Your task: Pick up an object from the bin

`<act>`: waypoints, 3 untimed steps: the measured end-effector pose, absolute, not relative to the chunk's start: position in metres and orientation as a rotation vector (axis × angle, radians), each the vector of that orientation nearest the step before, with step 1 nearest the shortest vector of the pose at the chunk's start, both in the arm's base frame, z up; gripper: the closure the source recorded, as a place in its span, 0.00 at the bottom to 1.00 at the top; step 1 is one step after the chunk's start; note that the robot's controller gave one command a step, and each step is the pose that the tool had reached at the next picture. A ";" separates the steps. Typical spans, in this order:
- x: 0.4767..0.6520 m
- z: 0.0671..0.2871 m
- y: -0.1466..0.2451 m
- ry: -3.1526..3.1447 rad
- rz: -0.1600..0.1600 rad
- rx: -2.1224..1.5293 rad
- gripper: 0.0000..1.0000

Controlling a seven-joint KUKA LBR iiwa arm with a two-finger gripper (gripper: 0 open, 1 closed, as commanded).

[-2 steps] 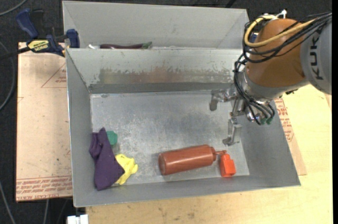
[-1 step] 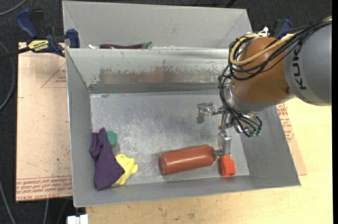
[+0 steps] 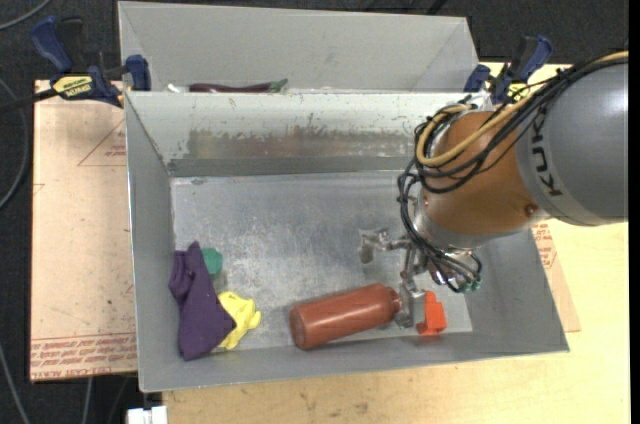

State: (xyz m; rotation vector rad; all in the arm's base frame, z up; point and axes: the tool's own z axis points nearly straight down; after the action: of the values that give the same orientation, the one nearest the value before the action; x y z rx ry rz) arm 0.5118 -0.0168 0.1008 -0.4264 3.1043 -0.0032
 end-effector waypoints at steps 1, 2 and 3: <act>0.500 0.070 0.019 3.051 0.004 -0.704 1.00; 0.500 0.070 0.019 3.051 0.004 -0.704 1.00; 0.498 0.085 0.015 3.027 0.006 -0.802 1.00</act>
Offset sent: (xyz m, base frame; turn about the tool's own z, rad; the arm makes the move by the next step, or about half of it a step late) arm 0.0000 0.0000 0.0000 0.0000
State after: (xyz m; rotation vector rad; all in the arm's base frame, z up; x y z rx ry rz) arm 0.4978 0.0152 0.0847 -0.8023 3.0267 0.0060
